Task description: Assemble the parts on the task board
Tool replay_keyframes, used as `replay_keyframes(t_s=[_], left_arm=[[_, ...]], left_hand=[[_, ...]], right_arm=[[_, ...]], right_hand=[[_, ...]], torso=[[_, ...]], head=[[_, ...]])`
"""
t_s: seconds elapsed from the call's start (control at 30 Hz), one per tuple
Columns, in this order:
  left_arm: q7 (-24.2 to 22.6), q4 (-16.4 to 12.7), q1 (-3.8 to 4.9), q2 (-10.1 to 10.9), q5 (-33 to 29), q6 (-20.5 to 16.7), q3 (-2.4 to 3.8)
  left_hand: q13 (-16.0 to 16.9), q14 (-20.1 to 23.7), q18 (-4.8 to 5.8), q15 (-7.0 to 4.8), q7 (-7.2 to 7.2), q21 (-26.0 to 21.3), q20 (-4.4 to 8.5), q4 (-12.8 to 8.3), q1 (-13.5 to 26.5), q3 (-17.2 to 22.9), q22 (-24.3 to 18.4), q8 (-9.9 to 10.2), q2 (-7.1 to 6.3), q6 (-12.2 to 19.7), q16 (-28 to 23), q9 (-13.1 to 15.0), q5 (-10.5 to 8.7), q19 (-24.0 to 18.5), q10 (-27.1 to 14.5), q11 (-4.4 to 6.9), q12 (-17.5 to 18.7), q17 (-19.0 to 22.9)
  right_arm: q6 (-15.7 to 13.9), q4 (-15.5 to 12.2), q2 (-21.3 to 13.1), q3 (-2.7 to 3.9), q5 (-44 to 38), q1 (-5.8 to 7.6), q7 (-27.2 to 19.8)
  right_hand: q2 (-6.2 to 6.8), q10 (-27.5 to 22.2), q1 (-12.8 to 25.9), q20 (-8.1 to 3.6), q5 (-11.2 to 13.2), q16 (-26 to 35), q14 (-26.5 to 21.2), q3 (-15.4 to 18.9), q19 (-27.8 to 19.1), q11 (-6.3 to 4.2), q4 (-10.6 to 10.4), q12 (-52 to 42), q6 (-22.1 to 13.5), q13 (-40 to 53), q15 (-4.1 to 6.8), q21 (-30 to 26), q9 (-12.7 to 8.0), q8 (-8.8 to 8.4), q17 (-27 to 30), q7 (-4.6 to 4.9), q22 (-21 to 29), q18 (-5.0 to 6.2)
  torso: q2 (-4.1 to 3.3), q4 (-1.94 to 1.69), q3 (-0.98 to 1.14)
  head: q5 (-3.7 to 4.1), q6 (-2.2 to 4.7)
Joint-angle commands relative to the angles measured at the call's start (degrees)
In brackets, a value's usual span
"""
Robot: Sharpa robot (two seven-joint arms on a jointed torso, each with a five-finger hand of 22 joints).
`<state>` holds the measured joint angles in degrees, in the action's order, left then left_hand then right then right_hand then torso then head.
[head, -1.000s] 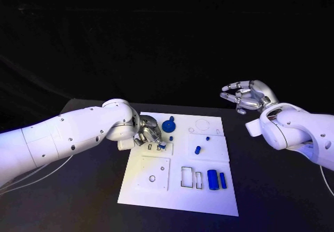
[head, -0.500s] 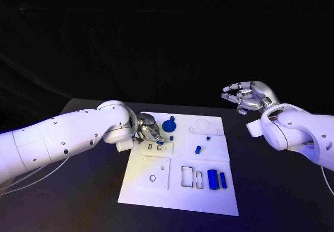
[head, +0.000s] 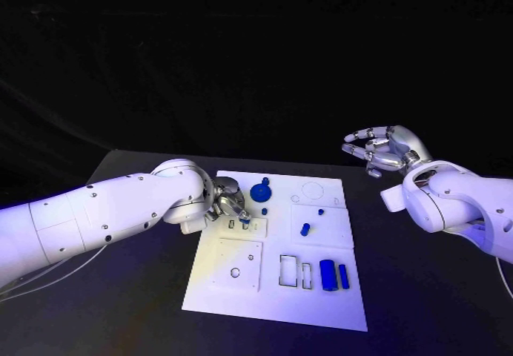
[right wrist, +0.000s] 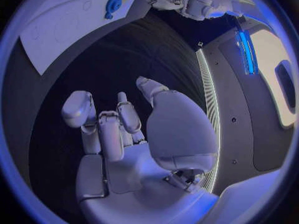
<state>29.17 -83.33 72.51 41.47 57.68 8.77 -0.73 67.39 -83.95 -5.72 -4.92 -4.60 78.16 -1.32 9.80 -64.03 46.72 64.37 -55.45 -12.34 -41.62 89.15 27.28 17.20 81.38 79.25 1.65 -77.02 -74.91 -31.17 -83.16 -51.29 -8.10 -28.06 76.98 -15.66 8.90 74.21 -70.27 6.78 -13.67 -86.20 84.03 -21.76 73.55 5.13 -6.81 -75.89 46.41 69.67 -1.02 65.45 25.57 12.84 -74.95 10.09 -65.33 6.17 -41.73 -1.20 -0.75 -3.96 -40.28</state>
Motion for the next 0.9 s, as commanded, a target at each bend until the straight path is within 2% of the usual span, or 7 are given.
replay_keyframes(t_s=[0.03,0.47,0.9], left_arm=[[-0.5,0.2,-0.14,-0.4,3.0,0.1,-0.09],[-0.3,0.9,-0.75,-1.5,4.5,1.3,-0.62],[-0.1,0.8,-0.83,-1.4,5.6,2.9,-0.73]], left_hand=[[0.1,-5.6,0.78,-0.32,2.26,-0.1,0.29,-5.7,0.2,5.6,0.0,-0.3,0.55,-2.7,0.2,8.9,0.18,-0.1,0.1,0.24,-0.2,-13.3],[0.1,-5.6,0.79,-0.47,2.50,-0.1,0.41,-5.5,0.9,5.4,0.0,-0.8,0.57,-3.1,0.2,9.3,0.24,0.0,0.2,0.43,-0.2,-13.4],[0.2,-5.6,0.77,-0.53,2.61,-0.1,0.46,-5.4,1.1,5.3,-0.1,-1.1,0.60,-3.2,0.2,9.4,0.21,-0.1,0.3,0.51,-0.3,-13.4]], right_arm=[[0.8,0.0,0.0,0.00,-0.3,-0.05,-0.5],[0.8,-0.1,-0.1,0.00,-0.3,-0.09,-0.6],[0.8,0.0,-0.1,0.00,-0.3,-0.10,-0.6]], right_hand=[[-0.30,0.2,0.2,-0.01,-0.3,0.4,2.7,0.1,-0.4,-0.05,-0.4,0.1,-0.1,0.0,0.26,-0.3,-0.1,0.31,-0.9,-0.08,0.0,0.34],[-0.30,0.2,0.2,-0.01,-0.5,0.4,2.7,0.1,-0.4,-0.05,-0.4,0.1,-0.1,0.0,0.27,-0.3,-0.1,0.34,-0.9,-0.09,0.1,0.34],[-0.30,0.2,0.2,-0.01,-0.5,0.4,2.7,0.1,-0.4,-0.05,-0.4,0.1,-0.1,0.0,0.27,-0.3,-0.1,0.34,-0.9,-0.09,0.1,0.34]], torso=[[-0.03,0.02,-0.02],[-0.10,0.05,-0.02],[-0.05,0.02,-0.05]], head=[[-0.02,-0.04],[-0.02,-0.23],[0.03,-0.34]])
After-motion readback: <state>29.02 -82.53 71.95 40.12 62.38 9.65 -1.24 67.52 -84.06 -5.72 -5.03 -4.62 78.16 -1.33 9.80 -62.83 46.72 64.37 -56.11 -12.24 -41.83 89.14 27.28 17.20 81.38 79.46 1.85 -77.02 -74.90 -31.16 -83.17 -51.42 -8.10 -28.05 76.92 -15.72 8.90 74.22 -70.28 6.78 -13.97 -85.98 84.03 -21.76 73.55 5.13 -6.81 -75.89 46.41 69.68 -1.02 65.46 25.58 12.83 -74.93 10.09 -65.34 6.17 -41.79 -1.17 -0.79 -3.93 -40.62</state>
